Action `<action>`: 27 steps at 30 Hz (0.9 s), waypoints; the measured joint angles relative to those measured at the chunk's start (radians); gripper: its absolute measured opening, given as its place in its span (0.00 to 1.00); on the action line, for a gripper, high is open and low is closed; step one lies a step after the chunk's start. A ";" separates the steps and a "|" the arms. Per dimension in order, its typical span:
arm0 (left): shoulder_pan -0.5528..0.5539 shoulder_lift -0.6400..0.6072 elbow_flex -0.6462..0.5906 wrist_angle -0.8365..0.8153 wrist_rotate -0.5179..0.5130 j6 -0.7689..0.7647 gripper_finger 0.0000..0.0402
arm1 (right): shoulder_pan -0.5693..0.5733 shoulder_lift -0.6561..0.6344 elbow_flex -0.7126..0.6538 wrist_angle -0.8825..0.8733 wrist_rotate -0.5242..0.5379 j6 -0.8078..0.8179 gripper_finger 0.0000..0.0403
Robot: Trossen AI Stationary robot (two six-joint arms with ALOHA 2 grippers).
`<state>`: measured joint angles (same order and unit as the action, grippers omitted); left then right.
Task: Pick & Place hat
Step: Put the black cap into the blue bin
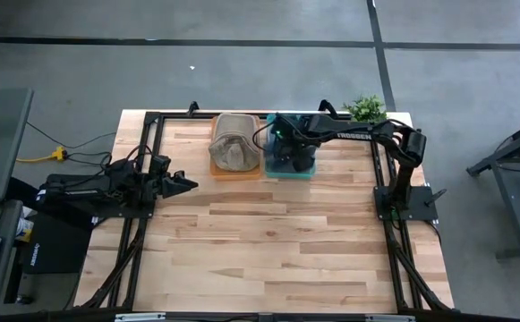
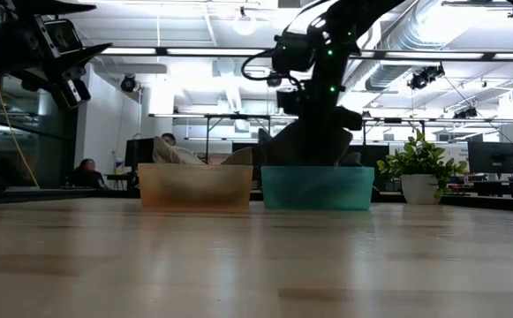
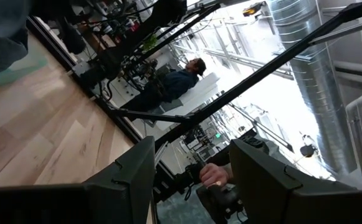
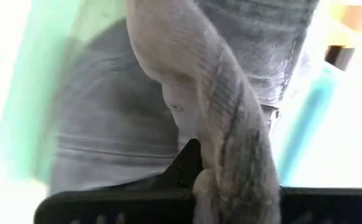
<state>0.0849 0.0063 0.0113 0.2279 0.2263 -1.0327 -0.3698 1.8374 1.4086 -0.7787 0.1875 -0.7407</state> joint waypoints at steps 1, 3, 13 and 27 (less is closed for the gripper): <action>0.000 0.000 0.000 0.000 0.000 0.000 0.46 | 0.000 0.000 0.000 -0.012 -0.017 0.015 0.01; 0.000 0.000 0.000 0.000 0.000 0.000 0.46 | 0.000 0.000 0.000 -0.021 -0.045 0.040 0.01; 0.000 0.000 0.000 -0.004 0.001 -0.019 0.46 | 0.000 0.000 0.000 -0.027 -0.025 0.107 0.12; 0.000 0.000 0.000 -0.015 0.001 -0.023 0.46 | -0.013 0.000 0.000 -0.025 0.109 0.087 0.46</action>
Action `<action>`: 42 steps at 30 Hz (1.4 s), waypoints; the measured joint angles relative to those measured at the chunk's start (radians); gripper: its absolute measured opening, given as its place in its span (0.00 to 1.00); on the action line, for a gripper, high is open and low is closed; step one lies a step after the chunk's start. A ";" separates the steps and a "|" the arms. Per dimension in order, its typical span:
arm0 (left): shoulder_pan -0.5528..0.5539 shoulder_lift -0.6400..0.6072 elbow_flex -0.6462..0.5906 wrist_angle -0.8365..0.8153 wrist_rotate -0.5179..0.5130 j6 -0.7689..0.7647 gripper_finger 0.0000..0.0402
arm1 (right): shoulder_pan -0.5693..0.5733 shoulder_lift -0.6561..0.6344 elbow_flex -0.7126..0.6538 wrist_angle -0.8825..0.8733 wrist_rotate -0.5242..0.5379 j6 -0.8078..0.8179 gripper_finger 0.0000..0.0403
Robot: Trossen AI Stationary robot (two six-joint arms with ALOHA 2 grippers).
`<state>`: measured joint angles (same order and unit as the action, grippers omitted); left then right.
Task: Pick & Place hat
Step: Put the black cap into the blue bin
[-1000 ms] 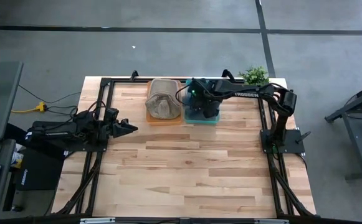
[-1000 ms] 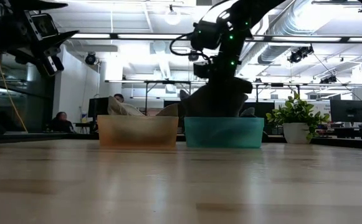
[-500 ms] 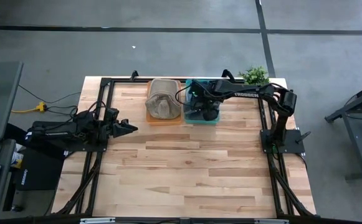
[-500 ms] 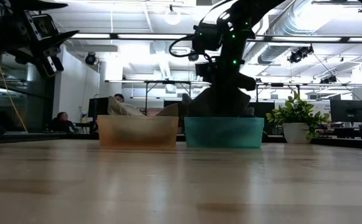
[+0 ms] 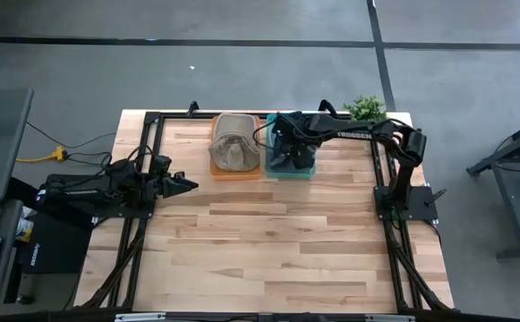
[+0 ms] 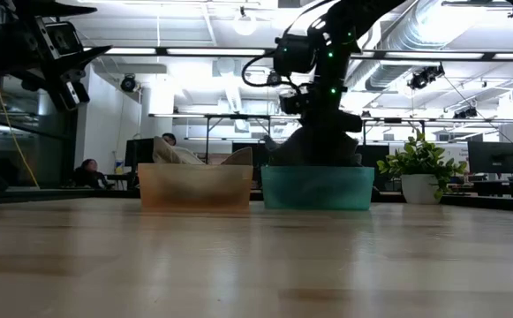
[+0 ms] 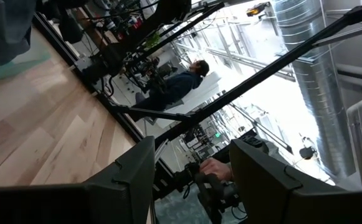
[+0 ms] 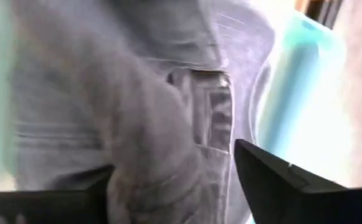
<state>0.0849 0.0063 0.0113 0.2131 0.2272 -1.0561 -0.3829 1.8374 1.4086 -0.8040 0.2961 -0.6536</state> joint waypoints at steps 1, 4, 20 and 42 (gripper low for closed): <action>0.000 0.000 0.000 0.000 0.000 0.000 0.46 | -0.003 0.000 0.000 -0.003 0.007 0.001 0.48; 0.000 0.000 0.000 -0.002 0.000 0.000 0.46 | -0.004 0.000 0.000 -0.035 -0.020 0.039 0.53; 0.000 0.000 0.000 -0.024 0.000 -0.001 0.46 | 0.038 -0.013 0.009 -0.146 -0.138 0.173 0.56; 0.000 0.000 0.000 -0.034 0.000 -0.007 0.46 | 0.111 -0.096 0.012 -0.262 -0.145 0.227 0.57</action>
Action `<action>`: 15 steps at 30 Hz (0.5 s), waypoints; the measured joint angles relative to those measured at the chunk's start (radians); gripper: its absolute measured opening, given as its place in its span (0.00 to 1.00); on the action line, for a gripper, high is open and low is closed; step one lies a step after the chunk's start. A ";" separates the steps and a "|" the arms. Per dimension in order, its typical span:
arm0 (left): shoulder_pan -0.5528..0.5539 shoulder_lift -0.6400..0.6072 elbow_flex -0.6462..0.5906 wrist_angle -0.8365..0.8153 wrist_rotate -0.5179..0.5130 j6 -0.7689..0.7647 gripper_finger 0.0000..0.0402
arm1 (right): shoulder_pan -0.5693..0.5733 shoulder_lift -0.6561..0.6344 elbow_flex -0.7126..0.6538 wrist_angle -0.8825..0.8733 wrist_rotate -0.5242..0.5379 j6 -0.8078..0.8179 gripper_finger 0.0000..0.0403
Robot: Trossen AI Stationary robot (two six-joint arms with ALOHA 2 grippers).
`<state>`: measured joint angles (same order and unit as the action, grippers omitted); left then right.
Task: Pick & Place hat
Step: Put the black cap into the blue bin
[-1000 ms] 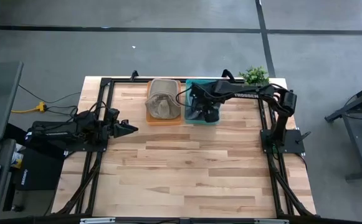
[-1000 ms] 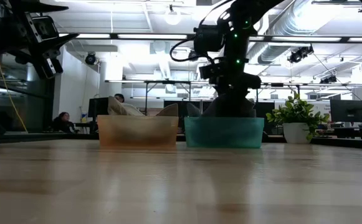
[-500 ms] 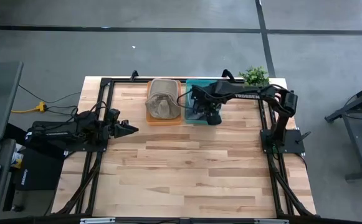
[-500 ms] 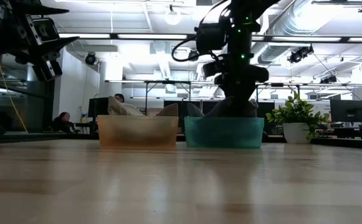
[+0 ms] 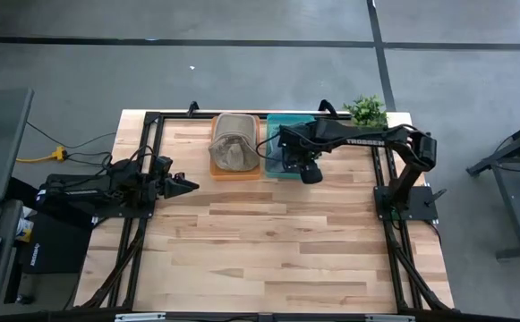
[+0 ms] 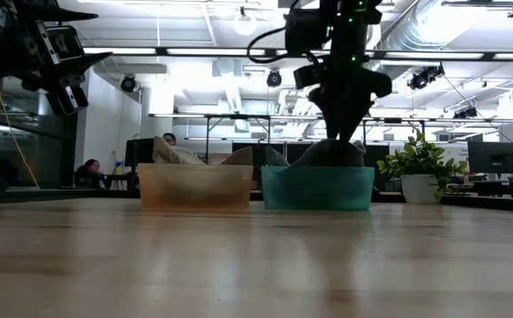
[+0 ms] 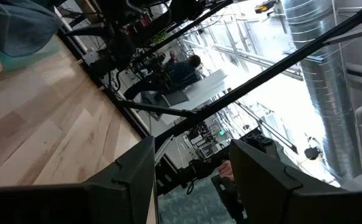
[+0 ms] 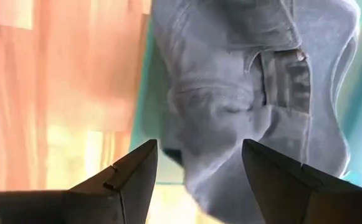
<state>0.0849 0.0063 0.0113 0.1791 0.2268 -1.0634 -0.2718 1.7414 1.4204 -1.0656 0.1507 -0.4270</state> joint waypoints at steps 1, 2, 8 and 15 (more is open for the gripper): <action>0.000 0.000 0.000 -0.001 0.000 0.000 0.46 | 0.004 -0.005 0.000 -0.009 -0.001 0.010 0.57; 0.000 0.000 0.000 -0.001 0.000 0.000 0.46 | 0.007 -0.012 0.000 -0.019 -0.004 0.022 0.57; 0.000 0.000 0.000 -0.003 0.000 0.000 0.46 | 0.029 -0.043 0.000 -0.062 -0.063 0.145 0.55; 0.000 0.000 0.000 -0.003 -0.002 -0.015 0.46 | 0.034 -0.075 0.000 -0.006 -0.077 0.396 0.49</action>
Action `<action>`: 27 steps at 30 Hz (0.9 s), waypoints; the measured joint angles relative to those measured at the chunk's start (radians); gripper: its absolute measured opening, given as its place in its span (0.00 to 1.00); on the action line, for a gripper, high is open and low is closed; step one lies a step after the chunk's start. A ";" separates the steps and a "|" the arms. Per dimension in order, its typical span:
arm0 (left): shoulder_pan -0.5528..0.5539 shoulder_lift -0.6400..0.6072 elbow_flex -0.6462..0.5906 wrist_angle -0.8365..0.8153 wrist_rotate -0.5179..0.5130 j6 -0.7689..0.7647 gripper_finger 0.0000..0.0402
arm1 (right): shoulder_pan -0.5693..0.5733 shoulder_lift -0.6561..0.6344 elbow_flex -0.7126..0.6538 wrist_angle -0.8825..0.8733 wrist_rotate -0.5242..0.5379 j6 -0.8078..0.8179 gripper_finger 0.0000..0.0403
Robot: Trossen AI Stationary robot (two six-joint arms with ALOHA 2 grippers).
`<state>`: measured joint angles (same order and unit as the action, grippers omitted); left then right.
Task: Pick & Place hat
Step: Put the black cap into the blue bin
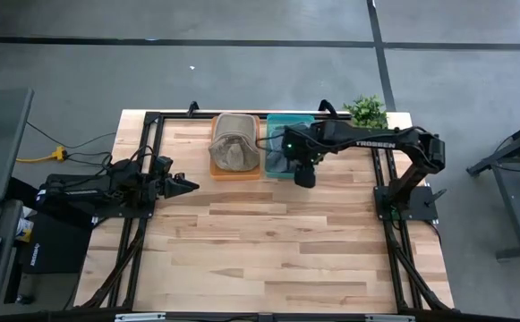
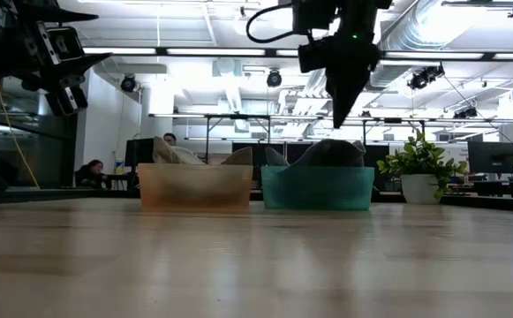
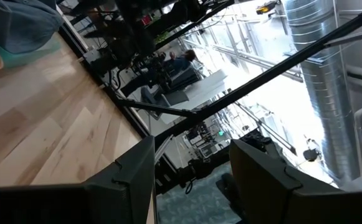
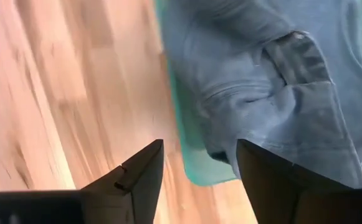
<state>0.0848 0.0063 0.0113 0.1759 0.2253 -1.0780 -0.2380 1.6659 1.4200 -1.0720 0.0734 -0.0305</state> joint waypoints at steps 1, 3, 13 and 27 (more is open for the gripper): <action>0.000 0.000 0.000 0.000 0.000 -0.001 0.46 | -0.004 -0.002 0.000 0.012 -0.001 0.044 0.47; 0.000 0.000 0.000 -0.001 0.000 -0.002 0.46 | -0.012 -0.004 0.000 0.047 -0.005 0.128 0.44; 0.000 0.000 0.000 -0.008 -0.001 -0.002 0.46 | -0.078 -0.004 -0.003 0.138 -0.087 0.460 0.13; 0.000 0.000 0.000 -0.022 -0.002 -0.001 0.46 | -0.076 -0.004 -0.185 0.286 -0.045 0.679 0.01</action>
<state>0.0849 0.0063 0.0113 0.1535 0.2237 -1.0790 -0.3145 1.6623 1.2348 -0.7860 0.0280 0.6485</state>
